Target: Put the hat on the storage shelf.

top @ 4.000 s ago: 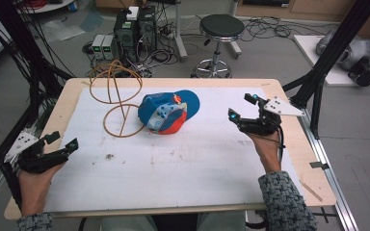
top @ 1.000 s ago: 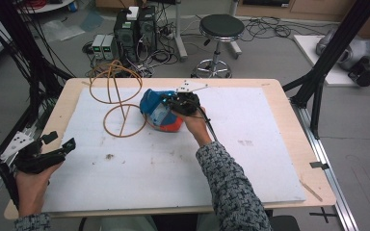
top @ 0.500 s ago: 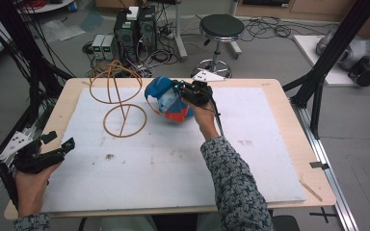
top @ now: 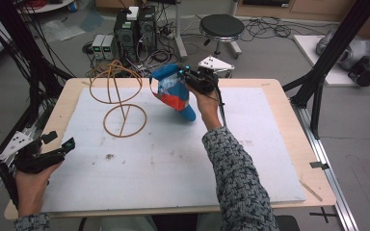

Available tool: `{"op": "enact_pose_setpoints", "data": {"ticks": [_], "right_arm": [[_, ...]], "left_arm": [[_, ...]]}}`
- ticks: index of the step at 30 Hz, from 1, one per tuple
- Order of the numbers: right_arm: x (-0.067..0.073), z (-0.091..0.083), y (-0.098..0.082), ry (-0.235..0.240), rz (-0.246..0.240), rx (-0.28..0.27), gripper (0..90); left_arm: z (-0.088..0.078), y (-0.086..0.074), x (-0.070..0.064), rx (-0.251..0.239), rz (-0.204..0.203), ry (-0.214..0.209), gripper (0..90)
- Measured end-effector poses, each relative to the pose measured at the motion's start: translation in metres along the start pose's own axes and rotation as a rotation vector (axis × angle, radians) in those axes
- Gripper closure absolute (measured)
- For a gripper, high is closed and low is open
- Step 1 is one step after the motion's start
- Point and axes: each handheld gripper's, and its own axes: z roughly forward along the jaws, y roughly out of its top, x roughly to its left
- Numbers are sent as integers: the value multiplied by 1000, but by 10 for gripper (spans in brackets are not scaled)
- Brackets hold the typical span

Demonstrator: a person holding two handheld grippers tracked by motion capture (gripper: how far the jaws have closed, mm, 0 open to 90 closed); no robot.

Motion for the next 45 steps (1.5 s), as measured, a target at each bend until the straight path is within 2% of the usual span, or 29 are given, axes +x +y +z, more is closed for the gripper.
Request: {"op": "enact_pose_setpoints", "data": {"ticks": [3, 10, 16, 19, 24, 28, 30, 33, 45], "right_arm": [[-1, 0, 6, -1, 9, -17, 886], [3, 0, 33, -15, -16, -59, 886], [8, 2, 55, -7, -25, -86, 886], [14, 6, 70, 17, -24, -95, 886], [23, 10, 81, 39, -29, -126, 886], [37, 18, 93, 73, -45, -130, 886], [40, 20, 95, 82, -48, -133, 886], [52, 26, 101, 111, -51, -133, 885], [75, 43, 111, 171, -69, -134, 885]], "left_arm": [[0, 0, 0, 0, -1, 0, 214], [0, 0, 0, 0, -1, -2, 214], [0, 0, 0, -2, -1, -3, 214], [0, 0, 0, -3, -1, -1, 213], [0, 0, 0, -5, -3, -2, 214], [-1, 1, 1, -6, -4, -1, 214], [-2, 1, 2, -9, -6, 0, 214], [-2, 1, 2, -11, -9, -1, 214], [-3, 1, 3, -15, -10, -3, 214]]}}
